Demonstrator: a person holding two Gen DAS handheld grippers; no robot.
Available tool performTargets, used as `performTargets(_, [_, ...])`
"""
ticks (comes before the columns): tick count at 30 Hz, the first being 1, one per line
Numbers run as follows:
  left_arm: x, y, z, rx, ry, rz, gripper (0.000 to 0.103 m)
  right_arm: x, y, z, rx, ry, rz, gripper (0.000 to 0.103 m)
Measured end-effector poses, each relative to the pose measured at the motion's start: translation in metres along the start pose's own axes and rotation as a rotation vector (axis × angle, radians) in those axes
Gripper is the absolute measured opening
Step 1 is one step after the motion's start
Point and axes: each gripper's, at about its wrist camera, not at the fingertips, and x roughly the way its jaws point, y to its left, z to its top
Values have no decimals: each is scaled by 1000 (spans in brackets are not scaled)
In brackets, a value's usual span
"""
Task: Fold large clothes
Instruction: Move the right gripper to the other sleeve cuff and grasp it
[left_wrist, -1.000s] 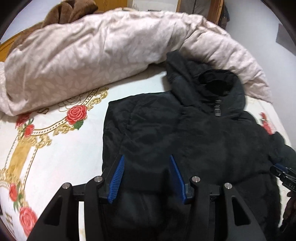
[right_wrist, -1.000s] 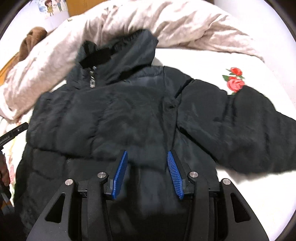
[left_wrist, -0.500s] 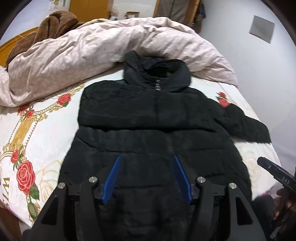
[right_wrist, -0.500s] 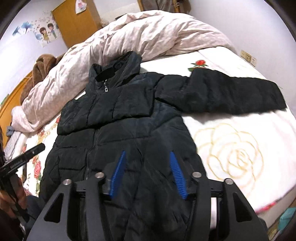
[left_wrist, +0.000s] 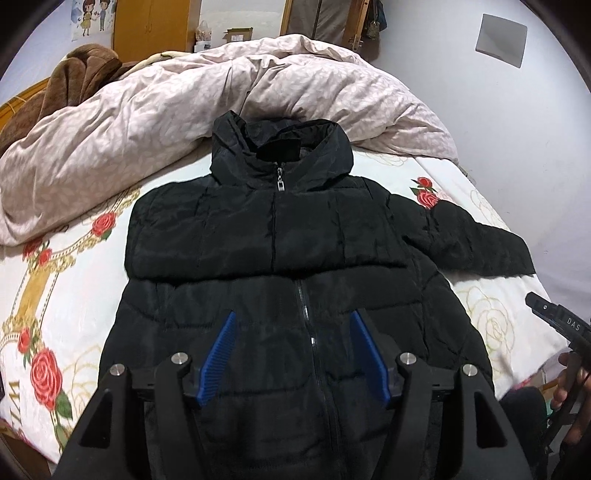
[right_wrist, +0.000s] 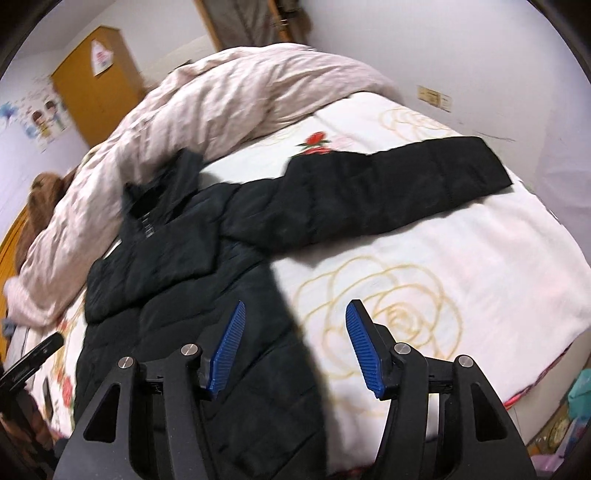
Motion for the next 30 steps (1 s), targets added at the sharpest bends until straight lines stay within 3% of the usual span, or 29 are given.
performTargets(9, [57,-3,37,7,-1,9,66,60,-82,40,157,17,-95,58])
performTargets(16, [97,7,46,-9,28,21,66,113,-153,67,324,36,-144,58])
performTargets(26, [130,23,42,-44,78,41,66,136,-186,98,437,-67,-96,57])
performTargets(28, [130,27,41,-51,81,41,66,137,-184,102,442,-72,-110,27])
performTargets(30, [126,32,40,-56,76,42,66,135,-187,106,463,-61,-80,19])
